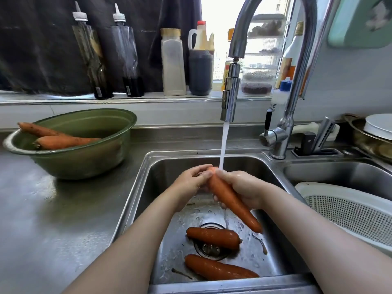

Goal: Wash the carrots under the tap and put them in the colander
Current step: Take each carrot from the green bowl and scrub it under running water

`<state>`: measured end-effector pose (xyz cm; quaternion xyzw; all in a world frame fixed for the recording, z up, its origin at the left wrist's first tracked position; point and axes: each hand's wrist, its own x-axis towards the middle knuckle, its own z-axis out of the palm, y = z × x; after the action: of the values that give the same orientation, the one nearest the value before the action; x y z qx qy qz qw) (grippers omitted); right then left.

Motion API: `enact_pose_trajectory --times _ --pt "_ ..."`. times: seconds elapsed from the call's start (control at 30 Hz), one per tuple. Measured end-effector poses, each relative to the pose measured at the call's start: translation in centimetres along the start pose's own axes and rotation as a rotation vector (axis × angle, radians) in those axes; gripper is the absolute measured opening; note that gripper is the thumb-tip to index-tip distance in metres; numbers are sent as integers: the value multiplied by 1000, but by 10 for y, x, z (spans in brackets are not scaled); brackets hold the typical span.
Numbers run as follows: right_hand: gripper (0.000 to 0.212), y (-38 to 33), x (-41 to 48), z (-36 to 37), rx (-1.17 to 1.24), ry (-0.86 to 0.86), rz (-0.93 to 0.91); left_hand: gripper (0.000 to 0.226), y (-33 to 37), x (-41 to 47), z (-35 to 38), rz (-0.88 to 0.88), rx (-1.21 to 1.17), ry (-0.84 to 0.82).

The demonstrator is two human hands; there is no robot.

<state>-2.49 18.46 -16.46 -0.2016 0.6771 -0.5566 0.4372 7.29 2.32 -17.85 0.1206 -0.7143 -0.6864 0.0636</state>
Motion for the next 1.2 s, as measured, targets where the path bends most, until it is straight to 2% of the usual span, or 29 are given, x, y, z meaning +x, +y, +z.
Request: enact_pose_trajectory --times 0.1,0.23,0.33,0.47,0.57,0.63,0.7,0.8,0.9,0.97,1.1,1.2 --pt "61 2 0 -3 60 -67 -41 32 0 -1 -2 -32 -22 -14" --pt "45 -1 3 6 28 82 -54 26 0 2 0 -32 -102 -4" --pt "57 -2 2 12 13 116 11 26 1 2 1 -22 -128 8" --pt "63 -1 0 9 27 49 83 16 1 0 3 -6 -127 35" --pt "40 -3 -3 0 98 -96 23 24 1 2 3 -1 -138 51" --pt "38 0 -2 -3 136 -129 -9 31 3 1 1 5 -126 35" --pt "39 2 1 2 107 -67 -12 37 4 1 -2 15 -110 10" --pt "58 -2 1 14 -28 122 43 36 4 0 -1 36 -74 -27" --pt "67 -3 3 14 39 199 73 36 5 -1 3 45 -51 -53" --pt "64 -3 3 10 111 173 59 38 5 -1 3 47 -33 -58" --pt "35 -6 -9 0 197 -56 -15 41 1 2 -7 37 -69 -74" --pt "33 -2 -7 -3 222 -113 -39 42 3 2 -9 29 -59 -72"
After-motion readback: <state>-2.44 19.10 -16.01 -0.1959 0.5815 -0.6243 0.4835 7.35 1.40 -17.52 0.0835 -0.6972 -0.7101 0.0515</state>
